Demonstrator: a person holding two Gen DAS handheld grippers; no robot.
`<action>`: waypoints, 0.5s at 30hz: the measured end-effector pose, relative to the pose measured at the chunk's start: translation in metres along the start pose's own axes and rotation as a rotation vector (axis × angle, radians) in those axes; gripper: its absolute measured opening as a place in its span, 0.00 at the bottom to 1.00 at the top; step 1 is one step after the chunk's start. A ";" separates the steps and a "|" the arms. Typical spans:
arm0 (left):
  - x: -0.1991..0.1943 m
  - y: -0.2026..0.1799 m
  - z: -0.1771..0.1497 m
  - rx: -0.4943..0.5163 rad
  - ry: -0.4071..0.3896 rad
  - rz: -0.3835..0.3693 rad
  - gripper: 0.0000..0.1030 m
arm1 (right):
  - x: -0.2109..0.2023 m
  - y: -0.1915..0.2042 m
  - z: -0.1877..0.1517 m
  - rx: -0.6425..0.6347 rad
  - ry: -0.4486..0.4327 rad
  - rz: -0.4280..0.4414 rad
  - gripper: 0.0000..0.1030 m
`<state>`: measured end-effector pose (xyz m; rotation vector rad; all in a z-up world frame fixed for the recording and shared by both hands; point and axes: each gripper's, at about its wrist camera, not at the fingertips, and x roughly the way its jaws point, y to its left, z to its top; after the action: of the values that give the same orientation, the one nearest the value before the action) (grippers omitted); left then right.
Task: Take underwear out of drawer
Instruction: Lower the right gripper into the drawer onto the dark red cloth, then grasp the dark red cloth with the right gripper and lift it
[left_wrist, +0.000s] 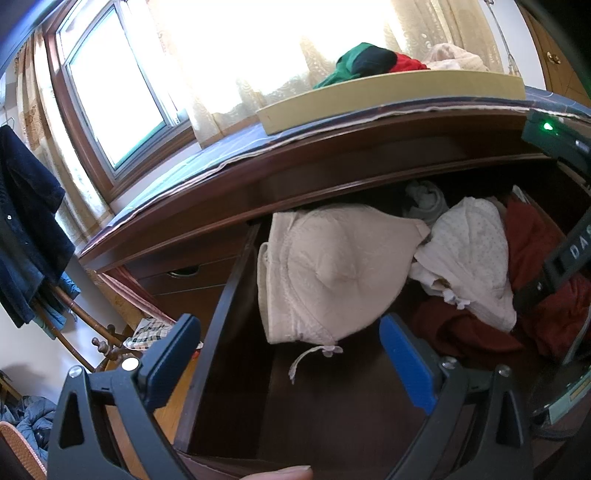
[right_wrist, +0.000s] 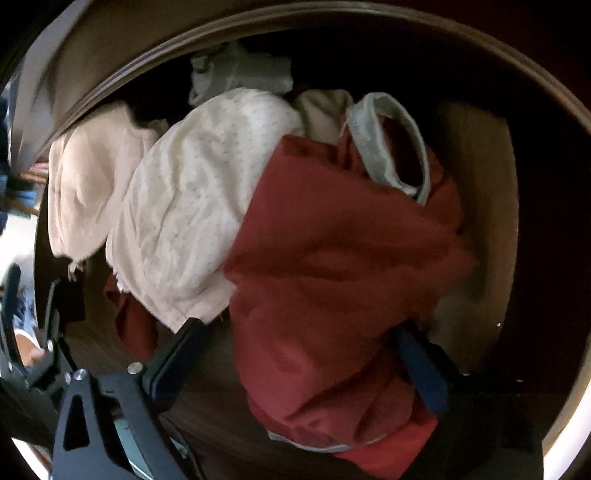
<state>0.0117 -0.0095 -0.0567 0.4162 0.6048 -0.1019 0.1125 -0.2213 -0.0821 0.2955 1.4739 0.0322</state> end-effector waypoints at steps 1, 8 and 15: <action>0.000 0.000 0.000 0.000 -0.001 0.000 0.97 | 0.000 0.000 0.001 0.006 0.003 0.000 0.99; 0.000 0.000 0.000 0.001 -0.003 -0.003 0.97 | 0.004 0.017 0.005 -0.032 0.022 -0.048 1.00; 0.000 0.000 -0.001 0.001 -0.009 -0.008 0.97 | -0.017 -0.007 -0.021 -0.052 -0.026 -0.093 0.62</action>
<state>0.0113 -0.0089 -0.0573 0.4143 0.5977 -0.1119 0.0887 -0.2278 -0.0684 0.1839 1.4571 -0.0079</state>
